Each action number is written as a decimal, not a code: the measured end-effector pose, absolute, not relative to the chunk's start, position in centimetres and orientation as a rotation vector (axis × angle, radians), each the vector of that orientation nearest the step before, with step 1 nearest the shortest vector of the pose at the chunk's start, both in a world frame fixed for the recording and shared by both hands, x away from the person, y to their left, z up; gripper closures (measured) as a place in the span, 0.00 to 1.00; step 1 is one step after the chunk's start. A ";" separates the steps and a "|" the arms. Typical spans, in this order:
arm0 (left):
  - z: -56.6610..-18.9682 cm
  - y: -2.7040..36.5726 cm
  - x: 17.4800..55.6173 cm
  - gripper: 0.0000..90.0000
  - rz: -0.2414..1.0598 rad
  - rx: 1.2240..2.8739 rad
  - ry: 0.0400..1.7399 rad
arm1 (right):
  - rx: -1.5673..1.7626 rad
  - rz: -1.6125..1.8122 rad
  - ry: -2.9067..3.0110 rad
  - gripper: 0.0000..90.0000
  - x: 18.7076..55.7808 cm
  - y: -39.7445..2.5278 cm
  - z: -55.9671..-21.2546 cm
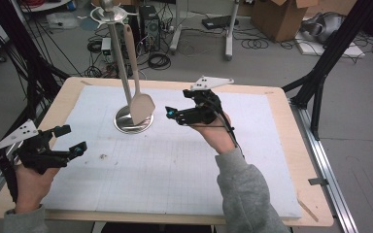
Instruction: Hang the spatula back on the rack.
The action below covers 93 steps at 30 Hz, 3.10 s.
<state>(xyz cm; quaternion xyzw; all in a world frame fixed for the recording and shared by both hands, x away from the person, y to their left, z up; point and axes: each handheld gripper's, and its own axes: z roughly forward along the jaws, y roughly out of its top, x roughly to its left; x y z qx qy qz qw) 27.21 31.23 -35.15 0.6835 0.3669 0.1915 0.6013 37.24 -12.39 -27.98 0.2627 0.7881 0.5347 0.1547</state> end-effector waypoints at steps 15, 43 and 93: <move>-35.0 31.2 27.2 0.02 0.454 1.580 0.857 | 0.799 1.540 2.204 0.16 35.7 -17.1 -29.2; -35.0 30.5 27.7 0.02 0.444 1.592 0.844 | 0.886 1.524 2.174 0.16 33.5 -23.3 -31.9; -35.0 29.7 28.0 0.02 0.448 1.608 0.822 | 0.945 1.654 2.059 0.16 28.0 -33.1 -36.4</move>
